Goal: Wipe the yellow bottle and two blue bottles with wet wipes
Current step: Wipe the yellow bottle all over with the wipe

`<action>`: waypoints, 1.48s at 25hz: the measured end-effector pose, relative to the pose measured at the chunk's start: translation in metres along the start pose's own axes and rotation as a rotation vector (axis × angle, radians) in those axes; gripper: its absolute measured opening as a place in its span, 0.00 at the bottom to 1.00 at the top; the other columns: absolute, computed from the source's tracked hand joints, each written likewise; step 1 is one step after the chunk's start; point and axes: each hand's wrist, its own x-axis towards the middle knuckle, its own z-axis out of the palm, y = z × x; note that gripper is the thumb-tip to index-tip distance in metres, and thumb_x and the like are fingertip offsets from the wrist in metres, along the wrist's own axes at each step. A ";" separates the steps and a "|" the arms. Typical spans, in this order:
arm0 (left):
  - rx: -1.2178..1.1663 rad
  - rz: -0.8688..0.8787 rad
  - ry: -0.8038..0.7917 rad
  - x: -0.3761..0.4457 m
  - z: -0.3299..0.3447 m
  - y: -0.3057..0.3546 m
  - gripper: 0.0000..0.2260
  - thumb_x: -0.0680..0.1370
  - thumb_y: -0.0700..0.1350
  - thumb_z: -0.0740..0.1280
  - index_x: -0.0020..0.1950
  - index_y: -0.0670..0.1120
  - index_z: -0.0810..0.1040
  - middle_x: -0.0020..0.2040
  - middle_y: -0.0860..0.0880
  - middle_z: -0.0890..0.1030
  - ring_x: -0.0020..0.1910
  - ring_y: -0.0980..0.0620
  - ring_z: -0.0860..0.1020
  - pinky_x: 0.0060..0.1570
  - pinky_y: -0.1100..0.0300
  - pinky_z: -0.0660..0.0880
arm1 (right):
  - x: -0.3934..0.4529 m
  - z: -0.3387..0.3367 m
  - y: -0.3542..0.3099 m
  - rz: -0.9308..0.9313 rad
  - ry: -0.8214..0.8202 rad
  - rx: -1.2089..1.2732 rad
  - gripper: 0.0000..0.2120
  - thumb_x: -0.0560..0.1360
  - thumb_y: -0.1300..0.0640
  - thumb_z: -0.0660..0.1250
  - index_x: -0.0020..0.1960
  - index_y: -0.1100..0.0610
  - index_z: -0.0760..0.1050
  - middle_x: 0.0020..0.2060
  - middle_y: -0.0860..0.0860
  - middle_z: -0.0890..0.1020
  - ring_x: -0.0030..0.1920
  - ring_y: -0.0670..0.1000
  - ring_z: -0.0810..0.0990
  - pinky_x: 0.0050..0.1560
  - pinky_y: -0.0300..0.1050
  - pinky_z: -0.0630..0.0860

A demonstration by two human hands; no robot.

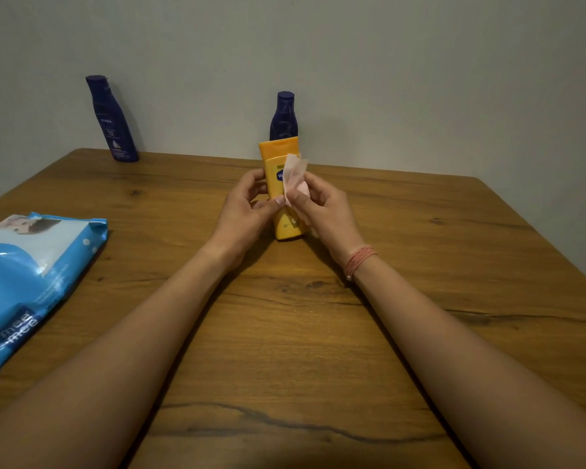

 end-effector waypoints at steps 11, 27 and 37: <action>-0.157 -0.056 0.026 0.003 -0.003 -0.004 0.18 0.80 0.37 0.64 0.70 0.43 0.68 0.65 0.44 0.77 0.61 0.48 0.79 0.59 0.45 0.78 | 0.004 -0.011 0.001 0.068 0.123 0.137 0.12 0.78 0.57 0.67 0.60 0.56 0.78 0.51 0.50 0.84 0.50 0.47 0.84 0.47 0.40 0.81; -0.883 -0.306 0.262 0.013 -0.008 -0.005 0.12 0.81 0.37 0.63 0.64 0.41 0.74 0.58 0.42 0.81 0.59 0.46 0.81 0.53 0.51 0.81 | 0.000 -0.005 -0.003 0.159 0.083 0.210 0.15 0.78 0.50 0.65 0.62 0.56 0.77 0.53 0.56 0.83 0.45 0.55 0.83 0.29 0.43 0.77; -0.984 -0.354 0.309 0.010 -0.003 0.000 0.15 0.80 0.37 0.64 0.67 0.40 0.72 0.62 0.39 0.79 0.61 0.44 0.80 0.52 0.51 0.81 | -0.005 0.011 -0.008 0.037 -0.179 0.057 0.13 0.84 0.58 0.51 0.65 0.54 0.69 0.54 0.52 0.77 0.44 0.41 0.80 0.42 0.42 0.80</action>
